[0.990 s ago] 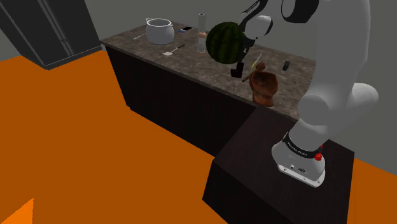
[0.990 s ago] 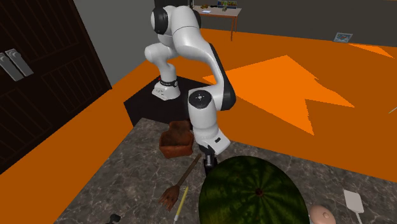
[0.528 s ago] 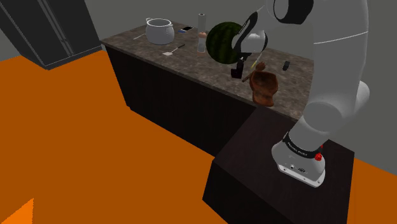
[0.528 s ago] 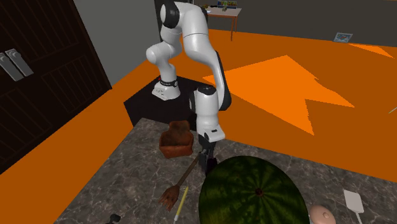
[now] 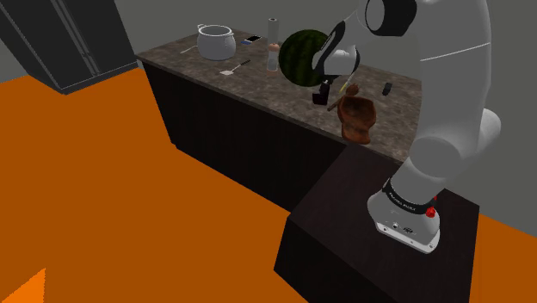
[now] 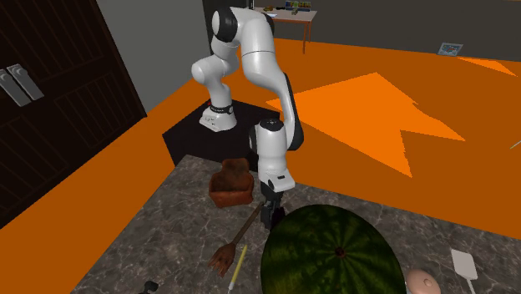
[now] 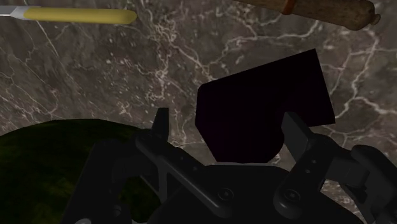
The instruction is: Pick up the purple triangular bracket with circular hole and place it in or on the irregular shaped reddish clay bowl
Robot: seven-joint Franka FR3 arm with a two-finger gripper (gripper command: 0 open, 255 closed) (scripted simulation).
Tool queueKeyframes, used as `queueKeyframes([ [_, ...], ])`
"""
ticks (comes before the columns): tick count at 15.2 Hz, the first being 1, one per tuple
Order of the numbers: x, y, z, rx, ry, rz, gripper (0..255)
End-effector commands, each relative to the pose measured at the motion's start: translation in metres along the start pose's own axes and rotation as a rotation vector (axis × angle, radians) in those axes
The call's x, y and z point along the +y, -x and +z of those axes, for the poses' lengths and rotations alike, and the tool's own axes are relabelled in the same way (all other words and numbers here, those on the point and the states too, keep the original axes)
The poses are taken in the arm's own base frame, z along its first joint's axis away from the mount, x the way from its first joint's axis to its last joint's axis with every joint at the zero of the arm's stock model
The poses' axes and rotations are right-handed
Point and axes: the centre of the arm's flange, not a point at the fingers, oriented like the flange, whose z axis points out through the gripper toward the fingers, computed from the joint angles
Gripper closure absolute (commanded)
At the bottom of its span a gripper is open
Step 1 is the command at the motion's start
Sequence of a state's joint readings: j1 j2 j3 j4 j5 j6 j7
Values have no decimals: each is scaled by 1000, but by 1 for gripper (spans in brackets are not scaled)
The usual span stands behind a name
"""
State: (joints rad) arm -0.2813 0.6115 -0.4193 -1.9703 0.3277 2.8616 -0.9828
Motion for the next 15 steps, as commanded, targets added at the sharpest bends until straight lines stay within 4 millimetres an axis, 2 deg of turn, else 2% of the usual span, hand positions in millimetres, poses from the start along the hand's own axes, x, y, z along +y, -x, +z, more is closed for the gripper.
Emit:
queueKeyframes([
  [1,0,0,0,0,0,0,0],
  [3,0,0,0,0,0,0,0],
  [4,0,0,0,0,0,0,255],
  [13,0,0,0,0,0,0,255],
  [15,3,-2,-10,0,0,0,255],
])
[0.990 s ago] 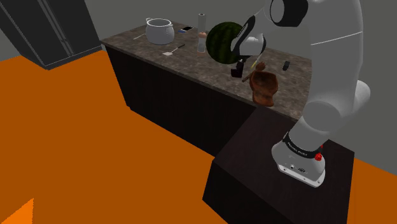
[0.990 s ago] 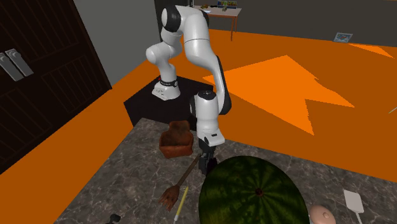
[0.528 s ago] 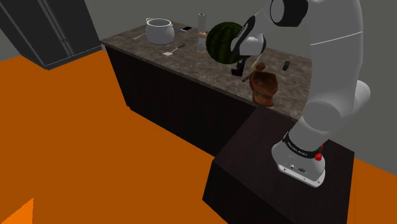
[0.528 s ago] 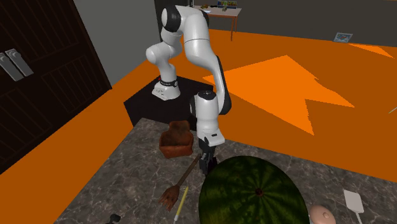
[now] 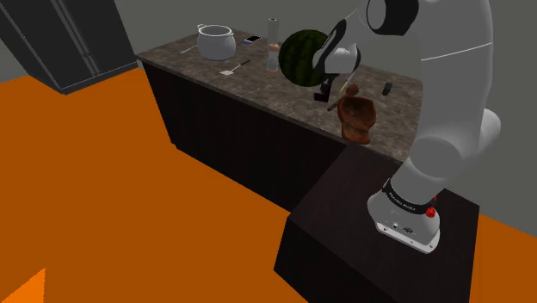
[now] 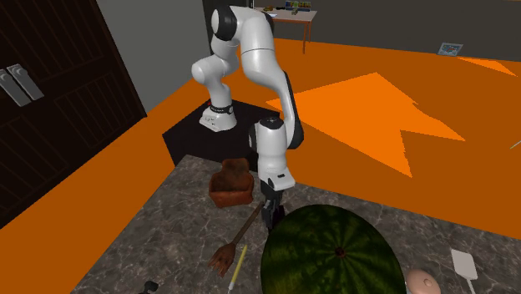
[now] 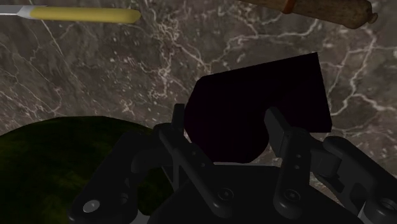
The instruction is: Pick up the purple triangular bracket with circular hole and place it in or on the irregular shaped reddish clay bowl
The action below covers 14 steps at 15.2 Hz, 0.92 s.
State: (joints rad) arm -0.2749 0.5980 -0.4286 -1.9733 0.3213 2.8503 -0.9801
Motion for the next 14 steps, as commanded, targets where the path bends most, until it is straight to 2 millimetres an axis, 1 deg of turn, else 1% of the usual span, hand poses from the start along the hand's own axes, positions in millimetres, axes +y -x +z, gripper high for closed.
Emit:
queueKeyframes([
  [1,3,-2,-8,0,0,0,255],
  [14,24,-13,-73,0,0,0,255],
])
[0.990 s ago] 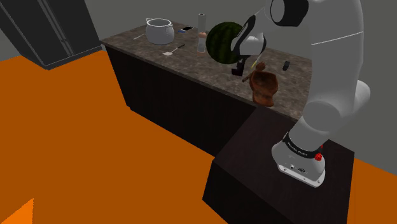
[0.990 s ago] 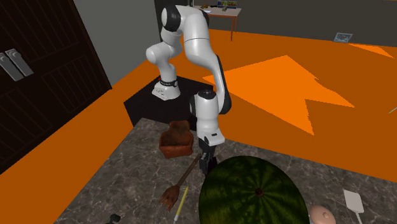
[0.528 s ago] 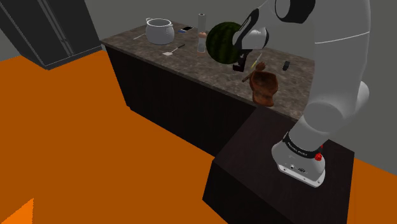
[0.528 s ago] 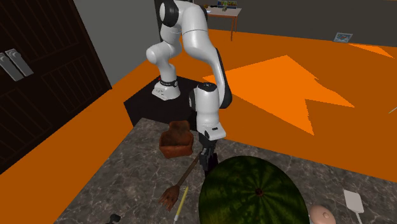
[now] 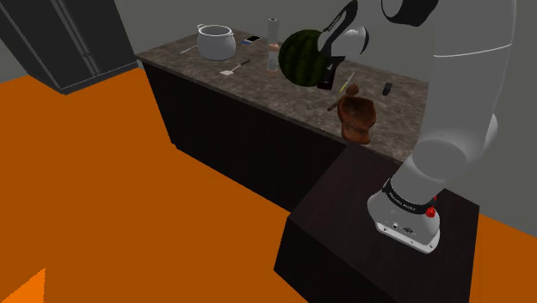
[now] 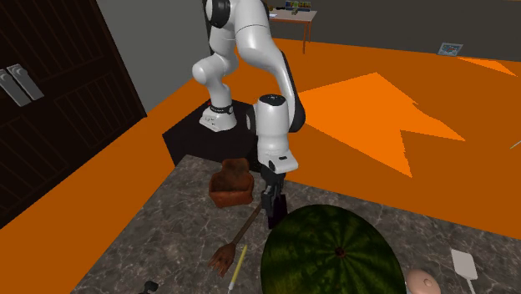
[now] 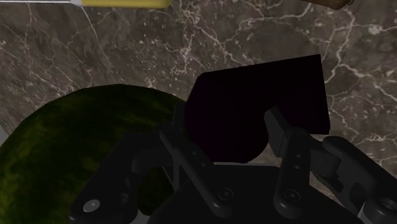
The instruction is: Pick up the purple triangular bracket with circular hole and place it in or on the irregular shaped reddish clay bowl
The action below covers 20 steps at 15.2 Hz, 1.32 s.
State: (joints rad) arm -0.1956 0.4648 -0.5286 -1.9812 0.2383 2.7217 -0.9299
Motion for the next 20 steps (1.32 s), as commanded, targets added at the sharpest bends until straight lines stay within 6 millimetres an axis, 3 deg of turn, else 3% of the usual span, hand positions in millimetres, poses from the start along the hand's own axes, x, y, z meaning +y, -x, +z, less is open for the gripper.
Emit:
queueKeyframes([
  [1,3,-3,-10,0,0,0,255],
  [18,31,-16,-91,0,0,0,255],
  [20,22,7,-100,0,0,0,255],
])
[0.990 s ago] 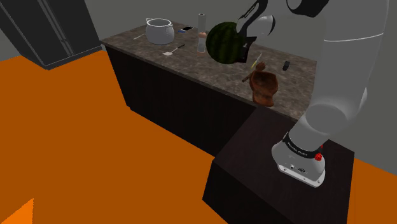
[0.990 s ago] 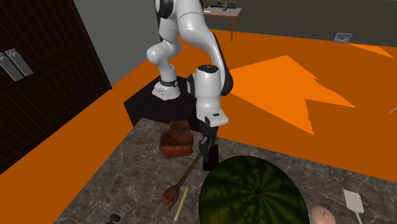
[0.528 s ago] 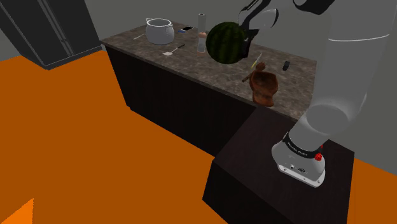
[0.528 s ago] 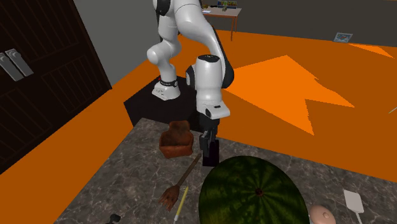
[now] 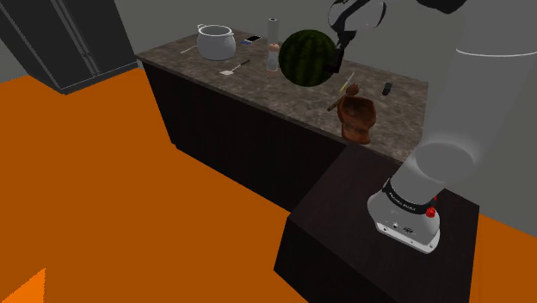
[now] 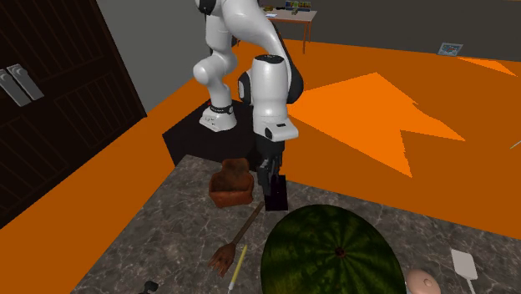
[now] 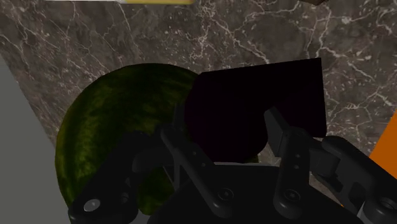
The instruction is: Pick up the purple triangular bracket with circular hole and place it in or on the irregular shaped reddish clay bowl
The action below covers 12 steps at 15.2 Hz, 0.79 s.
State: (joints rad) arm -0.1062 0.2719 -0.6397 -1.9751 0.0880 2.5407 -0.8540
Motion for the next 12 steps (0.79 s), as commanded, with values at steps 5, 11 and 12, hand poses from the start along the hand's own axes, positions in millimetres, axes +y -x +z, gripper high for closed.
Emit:
queueKeyframes([
  [5,-28,67,-28,0,0,0,255],
  [11,-55,135,-56,0,0,0,255],
  [12,-60,147,-60,0,0,0,255],
])
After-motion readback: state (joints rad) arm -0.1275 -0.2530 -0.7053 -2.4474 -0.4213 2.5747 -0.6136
